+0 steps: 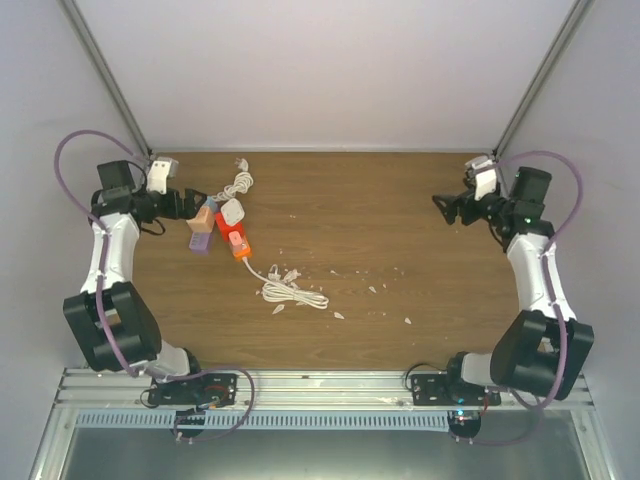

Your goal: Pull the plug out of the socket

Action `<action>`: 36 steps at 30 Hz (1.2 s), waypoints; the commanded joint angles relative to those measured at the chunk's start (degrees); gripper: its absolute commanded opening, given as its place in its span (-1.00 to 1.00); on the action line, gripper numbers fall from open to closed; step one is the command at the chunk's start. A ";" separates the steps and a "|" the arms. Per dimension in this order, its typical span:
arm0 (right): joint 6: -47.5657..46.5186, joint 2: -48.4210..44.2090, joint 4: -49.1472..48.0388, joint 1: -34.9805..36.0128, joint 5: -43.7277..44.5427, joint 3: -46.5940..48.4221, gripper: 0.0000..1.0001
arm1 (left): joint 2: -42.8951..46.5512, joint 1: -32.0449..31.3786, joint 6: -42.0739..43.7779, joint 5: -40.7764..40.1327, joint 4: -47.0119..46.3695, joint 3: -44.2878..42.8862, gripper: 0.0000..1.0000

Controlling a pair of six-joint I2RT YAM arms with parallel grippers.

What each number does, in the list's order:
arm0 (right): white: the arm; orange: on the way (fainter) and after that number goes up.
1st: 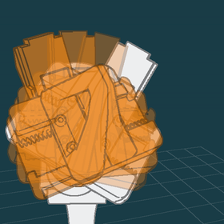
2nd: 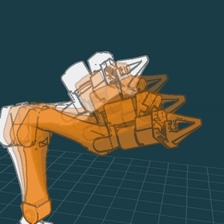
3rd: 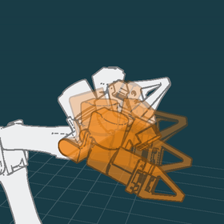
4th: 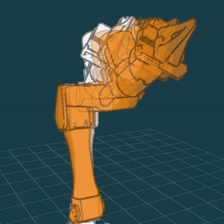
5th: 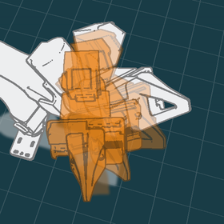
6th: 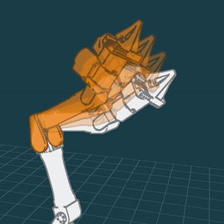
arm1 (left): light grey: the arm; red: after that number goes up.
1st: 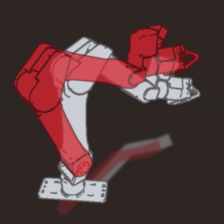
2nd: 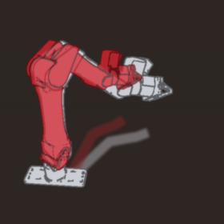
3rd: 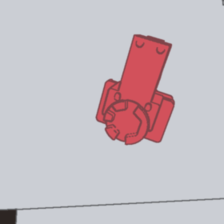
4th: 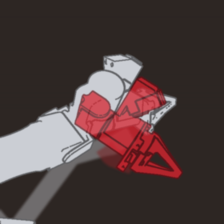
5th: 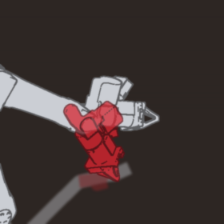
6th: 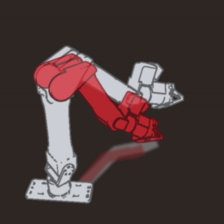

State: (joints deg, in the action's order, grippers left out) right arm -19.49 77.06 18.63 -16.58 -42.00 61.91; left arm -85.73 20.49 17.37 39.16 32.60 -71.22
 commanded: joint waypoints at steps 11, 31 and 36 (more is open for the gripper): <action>-1.71 -0.87 -5.71 31.38 10.17 -2.20 0.99 | 17.13 -5.58 -8.85 -9.01 -2.85 5.92 0.98; -5.62 24.08 -5.55 64.83 23.55 10.97 0.99 | 10.83 2.37 -6.16 -8.85 -0.02 7.63 0.98; -4.98 32.98 -5.01 69.20 27.27 17.16 0.96 | 10.33 3.58 -5.52 -7.70 -0.61 8.83 0.98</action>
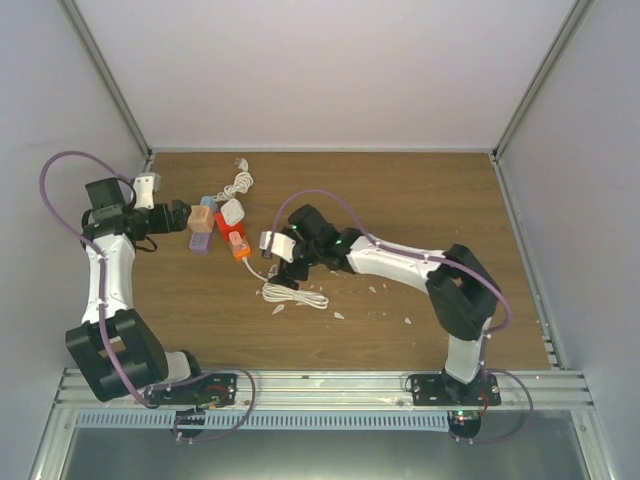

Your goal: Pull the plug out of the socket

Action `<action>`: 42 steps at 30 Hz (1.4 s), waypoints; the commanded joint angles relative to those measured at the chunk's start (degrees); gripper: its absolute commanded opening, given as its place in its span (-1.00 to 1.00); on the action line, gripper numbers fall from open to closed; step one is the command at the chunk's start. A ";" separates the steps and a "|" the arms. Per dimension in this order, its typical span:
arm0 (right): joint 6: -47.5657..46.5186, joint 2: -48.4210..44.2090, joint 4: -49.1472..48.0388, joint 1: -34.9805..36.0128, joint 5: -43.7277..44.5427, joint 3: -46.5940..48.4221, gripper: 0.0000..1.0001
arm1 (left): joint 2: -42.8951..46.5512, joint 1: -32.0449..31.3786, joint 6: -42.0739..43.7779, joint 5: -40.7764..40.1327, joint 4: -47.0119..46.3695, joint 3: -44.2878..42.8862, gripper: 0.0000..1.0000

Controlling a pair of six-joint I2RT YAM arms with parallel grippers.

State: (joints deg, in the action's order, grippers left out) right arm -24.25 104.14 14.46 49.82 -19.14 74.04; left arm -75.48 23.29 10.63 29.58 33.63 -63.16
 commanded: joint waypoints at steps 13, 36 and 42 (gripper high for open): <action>0.35 18.31 0.56 4.76 6.87 13.23 0.55 | 0.23 2.55 3.35 3.38 -1.75 2.76 0.98; -3.27 14.96 1.83 -5.14 8.28 4.63 -0.91 | -1.79 2.61 3.97 4.21 -2.05 1.58 0.98; -6.47 12.23 2.17 -10.96 7.55 1.21 -0.99 | -3.34 2.55 4.33 5.06 -1.98 0.88 0.98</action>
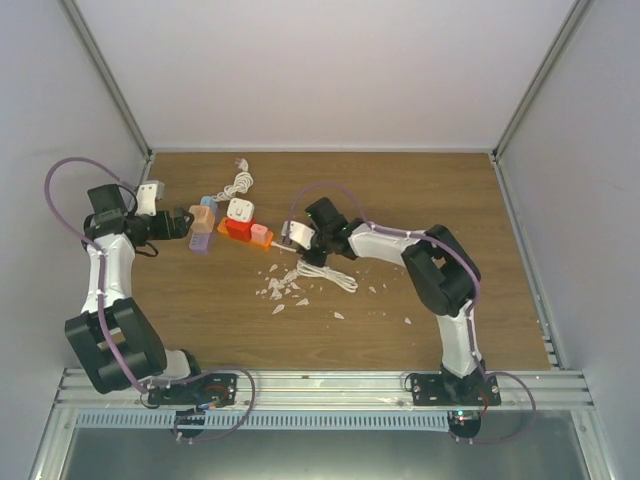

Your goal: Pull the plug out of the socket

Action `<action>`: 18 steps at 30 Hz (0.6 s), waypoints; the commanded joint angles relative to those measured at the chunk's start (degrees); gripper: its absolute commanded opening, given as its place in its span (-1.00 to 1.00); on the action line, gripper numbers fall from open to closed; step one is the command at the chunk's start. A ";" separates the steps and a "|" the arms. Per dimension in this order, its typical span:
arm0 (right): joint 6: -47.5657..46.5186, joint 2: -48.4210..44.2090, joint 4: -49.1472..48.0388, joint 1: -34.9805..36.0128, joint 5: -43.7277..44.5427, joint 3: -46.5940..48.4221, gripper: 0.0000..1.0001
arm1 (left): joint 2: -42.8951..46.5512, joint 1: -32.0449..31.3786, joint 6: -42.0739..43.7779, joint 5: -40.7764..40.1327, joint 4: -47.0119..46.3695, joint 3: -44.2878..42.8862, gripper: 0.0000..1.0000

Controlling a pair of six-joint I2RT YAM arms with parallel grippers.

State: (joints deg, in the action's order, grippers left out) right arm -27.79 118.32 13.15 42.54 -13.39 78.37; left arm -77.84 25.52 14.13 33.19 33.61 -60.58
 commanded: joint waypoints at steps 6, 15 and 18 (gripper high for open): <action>-5.89 -3.94 3.89 -9.05 1.90 -5.81 -0.99 | -2.75 -0.01 1.75 1.45 -1.73 -2.73 0.97; -10.02 -5.51 3.27 -17.41 2.13 -9.29 -0.99 | -4.57 -1.41 3.87 0.80 -1.60 -4.56 0.98; -11.35 -5.69 2.81 -20.82 2.01 -10.01 -0.99 | -6.50 -3.34 6.41 0.36 -0.73 -7.39 0.98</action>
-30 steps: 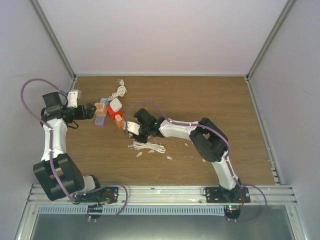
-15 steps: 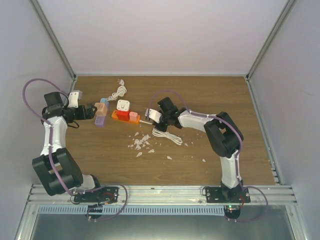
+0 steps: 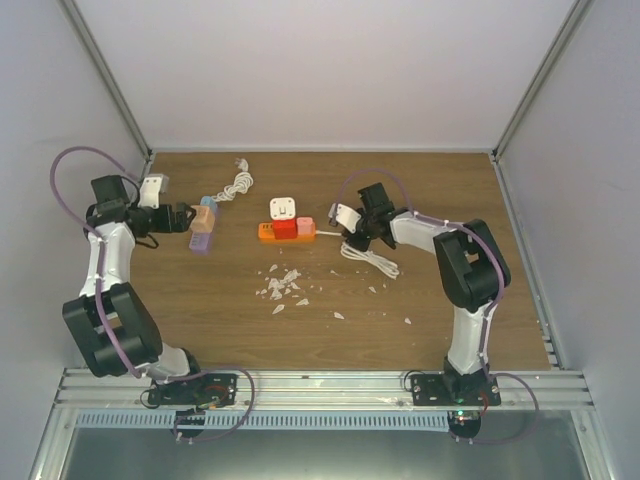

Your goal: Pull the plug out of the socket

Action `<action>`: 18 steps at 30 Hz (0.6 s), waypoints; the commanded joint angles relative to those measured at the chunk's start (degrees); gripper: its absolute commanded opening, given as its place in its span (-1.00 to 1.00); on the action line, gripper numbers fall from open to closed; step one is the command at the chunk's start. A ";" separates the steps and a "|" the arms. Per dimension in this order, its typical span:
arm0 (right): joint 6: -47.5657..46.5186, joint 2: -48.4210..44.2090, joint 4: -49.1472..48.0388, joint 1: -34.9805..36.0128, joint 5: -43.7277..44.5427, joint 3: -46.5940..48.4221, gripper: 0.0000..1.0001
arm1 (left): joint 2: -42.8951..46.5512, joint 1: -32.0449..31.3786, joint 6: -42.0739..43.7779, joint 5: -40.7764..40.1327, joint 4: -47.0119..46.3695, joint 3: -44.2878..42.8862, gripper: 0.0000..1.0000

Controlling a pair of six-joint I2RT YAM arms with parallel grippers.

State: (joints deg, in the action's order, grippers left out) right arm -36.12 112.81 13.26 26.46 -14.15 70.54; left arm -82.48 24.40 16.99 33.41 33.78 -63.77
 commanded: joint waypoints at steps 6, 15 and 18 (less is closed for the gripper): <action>-5.27 -0.47 1.91 -10.78 2.28 -2.37 -0.99 | -9.49 -7.46 8.84 -1.10 1.24 -13.04 0.98; -6.66 1.26 2.51 -19.27 0.30 -0.67 -0.99 | -27.23 -14.13 13.99 -3.57 5.41 -31.63 0.98; -6.92 1.06 2.95 -20.86 -0.45 -0.67 -0.99 | -32.53 -15.42 14.19 -4.63 5.91 -36.42 0.98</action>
State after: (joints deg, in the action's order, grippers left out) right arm -41.76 112.49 12.97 8.58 -15.73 69.76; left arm -110.04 10.52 29.04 30.61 38.39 -94.50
